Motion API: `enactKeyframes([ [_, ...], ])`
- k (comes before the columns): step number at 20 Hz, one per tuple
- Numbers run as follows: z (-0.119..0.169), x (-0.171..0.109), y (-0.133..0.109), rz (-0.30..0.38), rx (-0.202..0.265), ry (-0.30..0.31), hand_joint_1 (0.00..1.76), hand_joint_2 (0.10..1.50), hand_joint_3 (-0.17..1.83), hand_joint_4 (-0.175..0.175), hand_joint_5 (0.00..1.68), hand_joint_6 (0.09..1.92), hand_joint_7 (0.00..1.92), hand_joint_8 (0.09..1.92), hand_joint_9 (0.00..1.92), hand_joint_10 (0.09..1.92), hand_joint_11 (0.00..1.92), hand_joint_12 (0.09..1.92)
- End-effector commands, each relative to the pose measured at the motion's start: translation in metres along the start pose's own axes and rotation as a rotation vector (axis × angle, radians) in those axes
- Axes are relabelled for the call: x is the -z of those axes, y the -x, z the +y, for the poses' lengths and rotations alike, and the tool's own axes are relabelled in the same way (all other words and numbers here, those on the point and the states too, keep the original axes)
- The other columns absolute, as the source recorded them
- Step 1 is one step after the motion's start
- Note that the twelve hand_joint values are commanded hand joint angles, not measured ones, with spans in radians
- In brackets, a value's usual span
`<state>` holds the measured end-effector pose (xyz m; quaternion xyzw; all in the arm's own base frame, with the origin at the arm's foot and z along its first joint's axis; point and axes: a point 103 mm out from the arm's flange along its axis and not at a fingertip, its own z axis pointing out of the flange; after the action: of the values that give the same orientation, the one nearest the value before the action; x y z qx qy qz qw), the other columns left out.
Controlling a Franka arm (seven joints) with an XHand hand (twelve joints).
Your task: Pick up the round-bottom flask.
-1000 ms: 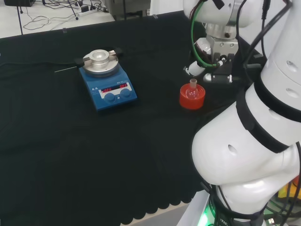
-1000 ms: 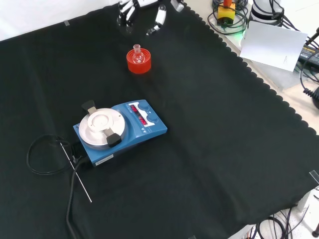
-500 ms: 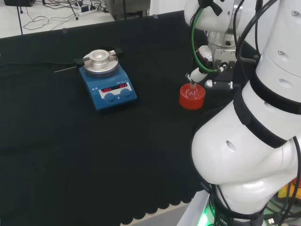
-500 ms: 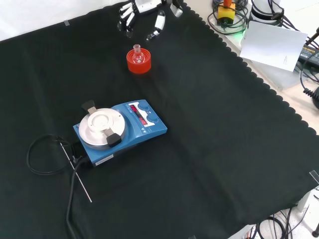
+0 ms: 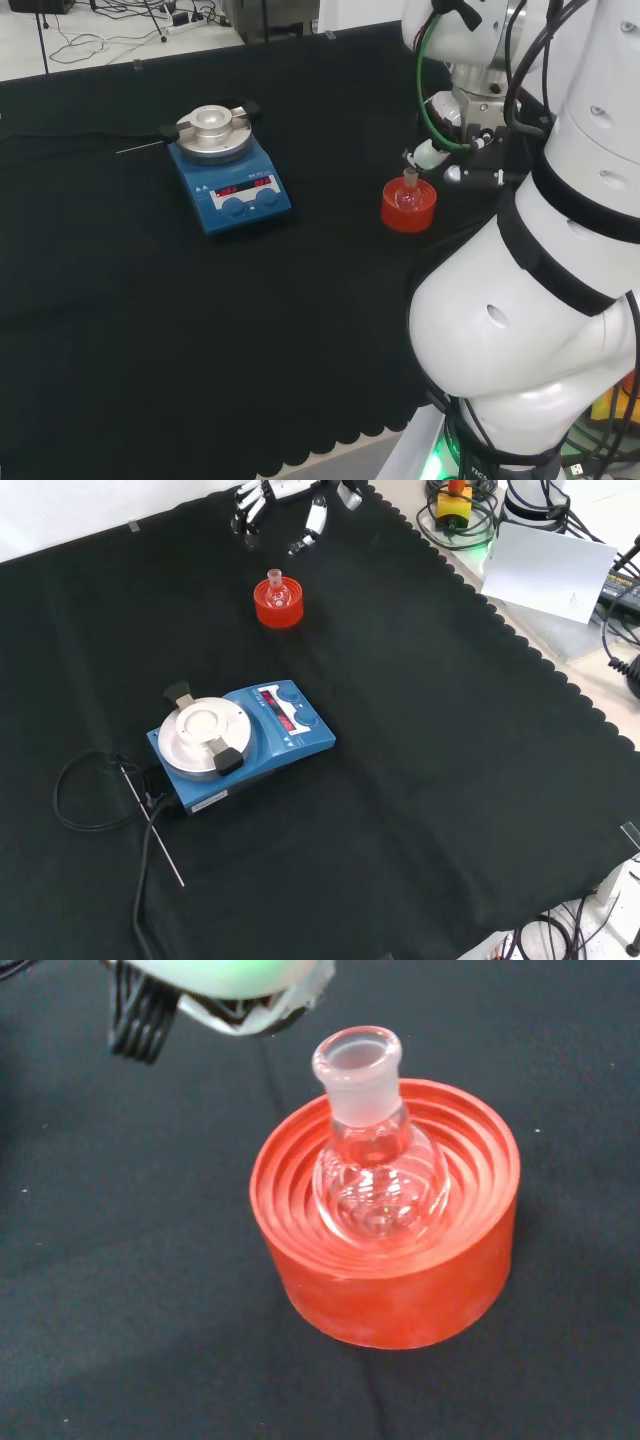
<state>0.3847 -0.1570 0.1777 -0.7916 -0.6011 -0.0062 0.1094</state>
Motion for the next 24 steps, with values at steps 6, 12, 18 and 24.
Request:
enactKeyframes([
  [6,0.009,-0.054,0.011,0.037,-0.012,-0.081,0.89,0.61,0.68,-0.039,0.52,0.63,0.23,0.69,0.40,0.70,0.05,1.42],
  [12,0.010,-0.057,0.011,0.036,-0.011,-0.061,0.88,0.61,0.67,-0.038,0.50,0.63,0.23,0.69,0.40,0.70,0.05,1.42],
  [18,0.012,-0.061,0.015,0.031,-0.012,-0.044,0.88,0.61,0.66,-0.038,0.50,0.63,0.23,0.70,0.40,0.71,0.04,1.43],
  [24,0.015,-0.062,0.014,0.030,-0.008,-0.032,0.88,0.61,0.65,-0.040,0.51,0.63,0.23,0.70,0.40,0.72,0.04,1.43],
])
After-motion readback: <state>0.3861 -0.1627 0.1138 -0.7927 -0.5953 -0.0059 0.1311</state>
